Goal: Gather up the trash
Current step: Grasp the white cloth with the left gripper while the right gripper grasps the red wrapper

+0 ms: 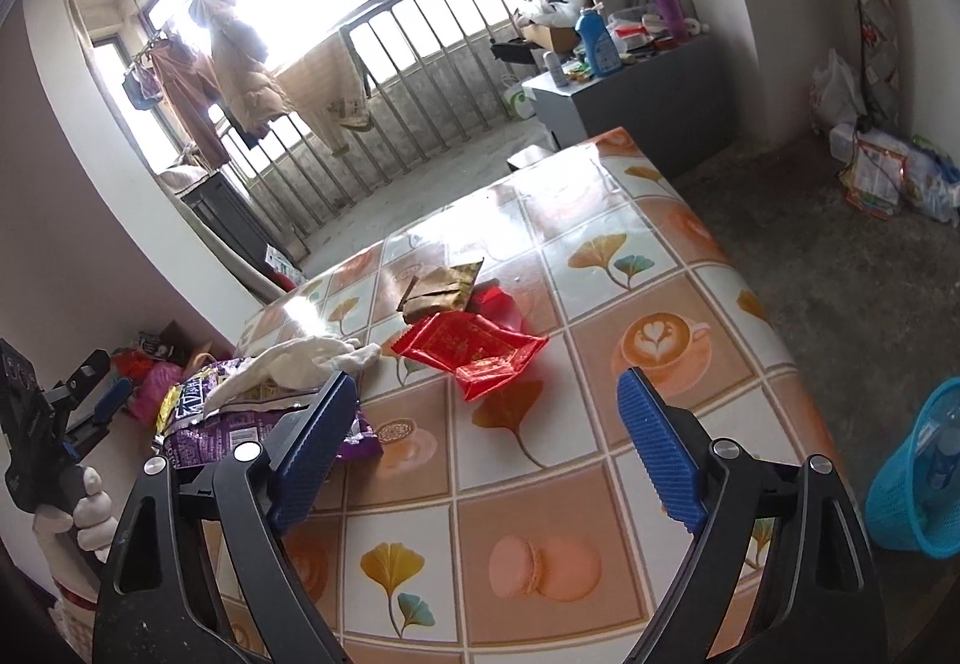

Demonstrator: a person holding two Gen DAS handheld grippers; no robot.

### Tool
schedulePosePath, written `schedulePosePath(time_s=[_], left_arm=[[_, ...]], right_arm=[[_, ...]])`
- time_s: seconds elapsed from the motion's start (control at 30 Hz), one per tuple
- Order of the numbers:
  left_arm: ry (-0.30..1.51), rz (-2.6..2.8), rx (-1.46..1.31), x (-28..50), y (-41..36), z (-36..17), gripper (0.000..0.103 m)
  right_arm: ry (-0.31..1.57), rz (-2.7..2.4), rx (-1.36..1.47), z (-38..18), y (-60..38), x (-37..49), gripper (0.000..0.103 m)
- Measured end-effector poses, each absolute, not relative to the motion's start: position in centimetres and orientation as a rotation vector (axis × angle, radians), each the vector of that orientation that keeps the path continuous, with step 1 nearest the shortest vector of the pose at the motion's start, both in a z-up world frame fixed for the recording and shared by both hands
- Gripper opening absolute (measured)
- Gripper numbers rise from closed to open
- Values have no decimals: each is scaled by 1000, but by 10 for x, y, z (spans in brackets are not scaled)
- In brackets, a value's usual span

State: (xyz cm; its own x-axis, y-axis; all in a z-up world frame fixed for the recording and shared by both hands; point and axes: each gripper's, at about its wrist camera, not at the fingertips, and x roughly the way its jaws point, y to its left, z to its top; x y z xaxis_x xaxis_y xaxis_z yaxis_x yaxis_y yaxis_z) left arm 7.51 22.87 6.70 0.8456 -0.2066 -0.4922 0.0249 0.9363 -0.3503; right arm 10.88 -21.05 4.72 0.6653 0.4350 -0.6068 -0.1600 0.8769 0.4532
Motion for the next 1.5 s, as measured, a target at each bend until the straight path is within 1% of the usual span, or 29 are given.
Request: schedulePosePath(time_s=[0.07, 0.2, 0.3, 0.43, 0.53, 0.6, 0.67, 0.73, 0.8, 0.83, 0.9, 0.97, 1.03, 1.07, 1.1, 1.17, 1.37, 1.5], left_arm=[[581, -162, -307, 83, 223, 66, 86], [648, -243, -149, 103, 194, 67, 84], [691, -271, -40, 121, 174, 63, 79], [778, -275, 57, 153, 157, 46, 73], [853, -257, 106, 173, 150, 29, 67], [887, -244, 129, 182, 150, 19, 63], [906, -223, 156, 187, 148, 13, 59], [916, -211, 171, 189, 148, 9, 56], [923, -202, 183, 190, 148, 5, 52], [927, -196, 191, 190, 148, 3, 48], [930, -188, 200, 190, 147, 1, 42], [936, -188, 189, 190, 149, 0, 33], [935, -187, 177, 188, 151, 0, 28], [932, -185, 173, 187, 152, 0, 25], [928, -182, 170, 187, 153, 1, 24], [909, -174, 165, 185, 155, 4, 18], [860, -174, 135, 180, 158, 15, 12], [816, -170, 113, 175, 161, 27, 10]], right_arm=[[800, 357, 359, 43, -203, 115, 78], [836, 394, 267, 37, -186, 126, 70], [853, 424, 170, 33, -172, 135, 67], [871, 450, 70, 25, -159, 148, 65], [896, 448, 70, 17, -161, 161, 62], [930, 429, 110, 10, -167, 170, 56], [959, 422, 165, 4, -173, 177, 54], [978, 407, 197, -1, -176, 180, 52], [993, 403, 224, -5, -179, 182, 47], [1002, 401, 235, -8, -177, 184, 46], [1017, 394, 249, -12, -178, 187, 38], [1020, 390, 260, -15, -178, 187, 32], [1019, 386, 268, -14, -178, 185, 27], [1024, 384, 276, -15, -179, 185, 20], [1026, 379, 280, -15, -179, 184, 15], [1027, 372, 286, -15, -180, 182, 11], [1004, 381, 332, -10, -184, 174, 3], [977, 412, 368, 0, -188, 169, 1]])
